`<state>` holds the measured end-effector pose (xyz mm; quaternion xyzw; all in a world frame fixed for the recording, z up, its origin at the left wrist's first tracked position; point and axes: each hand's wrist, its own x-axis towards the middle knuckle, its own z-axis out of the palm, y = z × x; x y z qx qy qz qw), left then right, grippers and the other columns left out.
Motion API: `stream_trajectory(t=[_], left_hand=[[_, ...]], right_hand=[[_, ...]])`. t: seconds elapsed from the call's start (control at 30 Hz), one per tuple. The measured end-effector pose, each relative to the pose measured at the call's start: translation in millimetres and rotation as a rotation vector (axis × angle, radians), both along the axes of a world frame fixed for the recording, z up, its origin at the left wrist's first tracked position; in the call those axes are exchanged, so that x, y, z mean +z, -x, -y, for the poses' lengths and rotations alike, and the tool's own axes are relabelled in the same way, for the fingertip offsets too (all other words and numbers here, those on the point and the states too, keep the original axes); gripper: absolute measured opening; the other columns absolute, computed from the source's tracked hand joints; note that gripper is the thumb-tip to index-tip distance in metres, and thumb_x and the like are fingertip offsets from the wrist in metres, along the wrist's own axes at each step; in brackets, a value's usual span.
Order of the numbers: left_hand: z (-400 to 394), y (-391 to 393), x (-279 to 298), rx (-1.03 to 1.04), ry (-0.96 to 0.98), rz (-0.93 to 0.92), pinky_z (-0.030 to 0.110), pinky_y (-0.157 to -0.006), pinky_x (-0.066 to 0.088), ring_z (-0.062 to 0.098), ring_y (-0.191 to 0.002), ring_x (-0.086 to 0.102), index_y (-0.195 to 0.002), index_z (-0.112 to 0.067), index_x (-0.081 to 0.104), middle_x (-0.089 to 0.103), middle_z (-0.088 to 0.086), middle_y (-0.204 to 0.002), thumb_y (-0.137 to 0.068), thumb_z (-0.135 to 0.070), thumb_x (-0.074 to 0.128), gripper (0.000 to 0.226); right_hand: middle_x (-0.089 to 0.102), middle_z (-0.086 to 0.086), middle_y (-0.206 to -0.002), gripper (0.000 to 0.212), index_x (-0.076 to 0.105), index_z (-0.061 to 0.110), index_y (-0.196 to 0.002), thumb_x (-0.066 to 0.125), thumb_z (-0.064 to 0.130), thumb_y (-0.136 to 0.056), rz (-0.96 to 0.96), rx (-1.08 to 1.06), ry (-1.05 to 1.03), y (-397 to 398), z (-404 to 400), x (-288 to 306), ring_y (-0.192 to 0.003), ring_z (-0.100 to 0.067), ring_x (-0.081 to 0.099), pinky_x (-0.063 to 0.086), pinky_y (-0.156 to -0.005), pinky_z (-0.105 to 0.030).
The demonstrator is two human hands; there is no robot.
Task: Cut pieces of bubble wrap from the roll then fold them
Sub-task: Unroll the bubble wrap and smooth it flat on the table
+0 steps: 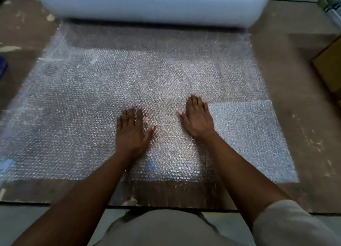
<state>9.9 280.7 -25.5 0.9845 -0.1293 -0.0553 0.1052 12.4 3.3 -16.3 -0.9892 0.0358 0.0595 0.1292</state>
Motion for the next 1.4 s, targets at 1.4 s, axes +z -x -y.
stream_trajectory(t=[1.4], left_hand=[[-24.7, 53.4, -2.0, -0.089, -0.028, 0.077, 0.056, -0.133, 0.001, 0.033, -0.165, -0.011, -0.173, -0.020, 0.002, -0.002, 0.017, -0.179, -0.106, -0.072, 0.015, 0.085]], right_hand=[[-0.019, -0.014, -0.175, 0.078, -0.021, 0.025, -0.167, 0.013, 0.064, -0.109, -0.001, 0.117, 0.031, 106.8, -78.4, 10.2, -0.162, -0.034, -0.020, -0.008, -0.130, -0.056]])
